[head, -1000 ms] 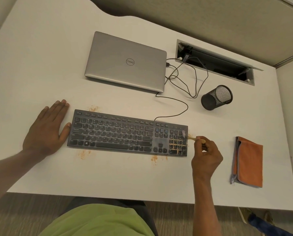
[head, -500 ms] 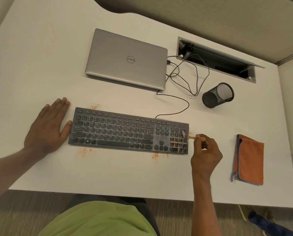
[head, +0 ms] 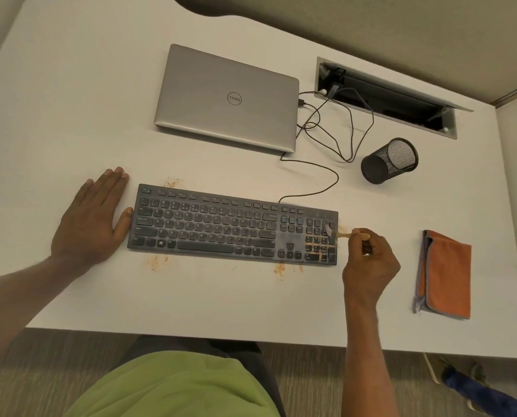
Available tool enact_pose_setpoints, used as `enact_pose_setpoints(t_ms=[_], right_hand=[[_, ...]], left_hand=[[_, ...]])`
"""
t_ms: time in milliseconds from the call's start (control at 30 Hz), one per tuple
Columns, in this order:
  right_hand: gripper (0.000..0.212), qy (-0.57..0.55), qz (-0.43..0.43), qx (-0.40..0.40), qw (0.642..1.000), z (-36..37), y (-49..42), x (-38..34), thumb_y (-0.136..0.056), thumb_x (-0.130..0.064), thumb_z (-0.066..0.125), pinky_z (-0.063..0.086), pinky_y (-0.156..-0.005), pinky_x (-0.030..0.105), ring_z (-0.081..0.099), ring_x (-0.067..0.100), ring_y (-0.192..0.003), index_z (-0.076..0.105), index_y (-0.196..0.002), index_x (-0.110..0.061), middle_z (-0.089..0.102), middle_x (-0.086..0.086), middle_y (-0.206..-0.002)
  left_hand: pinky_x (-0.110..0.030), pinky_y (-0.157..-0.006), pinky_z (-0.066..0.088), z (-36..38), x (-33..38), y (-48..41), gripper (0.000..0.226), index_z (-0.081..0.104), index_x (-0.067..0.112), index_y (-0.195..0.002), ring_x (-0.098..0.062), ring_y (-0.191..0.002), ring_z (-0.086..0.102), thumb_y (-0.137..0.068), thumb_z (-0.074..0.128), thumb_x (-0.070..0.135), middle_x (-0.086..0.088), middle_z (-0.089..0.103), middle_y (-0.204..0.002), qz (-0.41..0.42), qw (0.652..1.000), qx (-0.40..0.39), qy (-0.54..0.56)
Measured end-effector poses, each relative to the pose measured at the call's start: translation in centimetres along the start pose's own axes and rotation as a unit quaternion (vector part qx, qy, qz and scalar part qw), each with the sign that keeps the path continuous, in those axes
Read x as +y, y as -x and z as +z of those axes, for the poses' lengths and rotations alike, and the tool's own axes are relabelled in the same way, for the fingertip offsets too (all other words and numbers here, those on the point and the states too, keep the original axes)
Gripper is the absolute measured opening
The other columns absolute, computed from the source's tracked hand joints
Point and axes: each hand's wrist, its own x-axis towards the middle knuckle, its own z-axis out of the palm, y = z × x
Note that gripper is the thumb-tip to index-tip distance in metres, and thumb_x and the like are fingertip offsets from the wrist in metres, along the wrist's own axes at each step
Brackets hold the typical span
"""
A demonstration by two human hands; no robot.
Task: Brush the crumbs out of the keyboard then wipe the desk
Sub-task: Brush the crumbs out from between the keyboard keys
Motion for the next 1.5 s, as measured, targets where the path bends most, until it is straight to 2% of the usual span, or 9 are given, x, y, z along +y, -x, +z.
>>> enact_pose_setpoints(t_ms=[100,267,433,500,700,900,1200,1267,1500], right_hand=[[0.011,0.003,-0.005,0.022,1.000,-0.2,-0.2,-0.2,-0.099,-0.012,0.067,0.049,-0.069,0.019,0.061,0.009,-0.076,0.076,-0.100,-0.005,0.071,0.006,-0.086],[0.016,-0.012,-0.001,0.015,1.000,0.4,-0.2,-0.4,-0.100,-0.017,0.069,0.052,-0.073,0.016,0.067,0.013,-0.080,0.078,-0.107,-0.005,0.075,0.005,-0.096],[0.009,0.015,0.010,0.006,1.000,-0.3,0.1,-0.4,-0.098,-0.008,0.067,0.047,-0.068,0.013,0.062,0.003,-0.074,0.076,-0.098,-0.008,0.071,0.008,-0.085],[0.008,0.019,0.004,0.019,1.000,-0.2,0.1,-0.6,-0.099,-0.009,0.067,0.049,-0.067,0.021,0.060,0.005,-0.072,0.074,-0.096,-0.008,0.069,0.007,-0.083],[0.013,-0.036,0.006,0.017,0.999,1.4,0.2,-1.8,-0.100,-0.017,0.069,0.054,-0.074,0.021,0.069,0.016,-0.080,0.078,-0.102,-0.008,0.076,0.002,-0.094],[0.014,-0.010,0.019,-0.018,1.000,1.1,0.8,-1.7,-0.098,-0.007,0.065,0.044,-0.067,0.008,0.062,0.000,-0.072,0.074,-0.092,-0.016,0.072,0.008,-0.087],[0.013,-0.017,0.004,0.009,1.000,1.2,0.4,-2.3,-0.100,-0.013,0.066,0.047,-0.068,0.010,0.064,0.009,-0.077,0.077,-0.102,-0.005,0.072,0.005,-0.088],[0.012,-0.014,0.007,0.001,1.000,1.2,0.5,-2.2,-0.100,-0.012,0.066,0.045,-0.067,0.007,0.064,0.005,-0.076,0.076,-0.100,-0.004,0.072,0.006,-0.088],[0.016,-0.003,0.005,-0.020,1.000,0.7,0.9,-1.7,-0.100,-0.009,0.064,0.050,-0.069,0.018,0.064,0.008,-0.077,0.071,-0.093,-0.021,0.071,0.005,-0.088]], left_hand=[[-0.042,-0.135,0.011,-0.1,0.1,0.0,0.072,0.023,0.011,-0.170,-0.020,-0.165,0.018,-0.106,0.029,0.043,-0.004,0.023,-0.176,0.000,1.000,0.000,0.001],[-0.041,-0.135,0.010,-0.1,0.2,0.0,0.071,0.024,0.010,-0.170,-0.019,-0.165,0.018,-0.107,0.029,0.044,-0.003,0.023,-0.176,0.001,1.000,0.001,0.002],[-0.044,-0.135,0.013,0.0,0.0,0.0,0.072,0.023,0.010,-0.170,-0.020,-0.165,0.017,-0.107,0.028,0.044,-0.004,0.022,-0.176,0.004,1.000,0.002,0.000],[-0.045,-0.134,0.013,0.0,-0.1,-0.1,0.072,0.024,0.010,-0.170,-0.021,-0.165,0.018,-0.107,0.028,0.044,-0.005,0.023,-0.176,0.005,1.000,0.002,0.000],[-0.046,-0.134,0.014,0.1,-0.1,-0.1,0.072,0.025,0.008,-0.169,-0.022,-0.164,0.021,-0.106,0.029,0.043,-0.005,0.025,-0.175,0.007,1.000,0.005,-0.001],[-0.044,-0.135,0.012,0.1,-0.2,0.0,0.072,0.024,0.010,-0.170,-0.020,-0.165,0.018,-0.106,0.029,0.043,-0.005,0.023,-0.176,0.003,1.000,0.000,-0.004],[-0.042,-0.135,0.010,-0.1,-0.1,0.0,0.072,0.021,0.011,-0.170,-0.018,-0.165,0.015,-0.107,0.028,0.044,-0.004,0.020,-0.177,0.001,1.000,-0.012,-0.007],[-0.043,-0.135,0.010,-0.1,-0.1,-0.1,0.072,0.021,0.011,-0.170,-0.017,-0.165,0.014,-0.107,0.028,0.044,-0.004,0.020,-0.177,-0.002,1.000,-0.012,-0.005],[-0.045,-0.134,0.013,-0.2,-0.1,0.0,0.071,0.020,0.013,-0.171,-0.017,-0.165,0.014,-0.107,0.028,0.045,-0.002,0.019,-0.177,-0.003,1.000,-0.016,-0.001]])
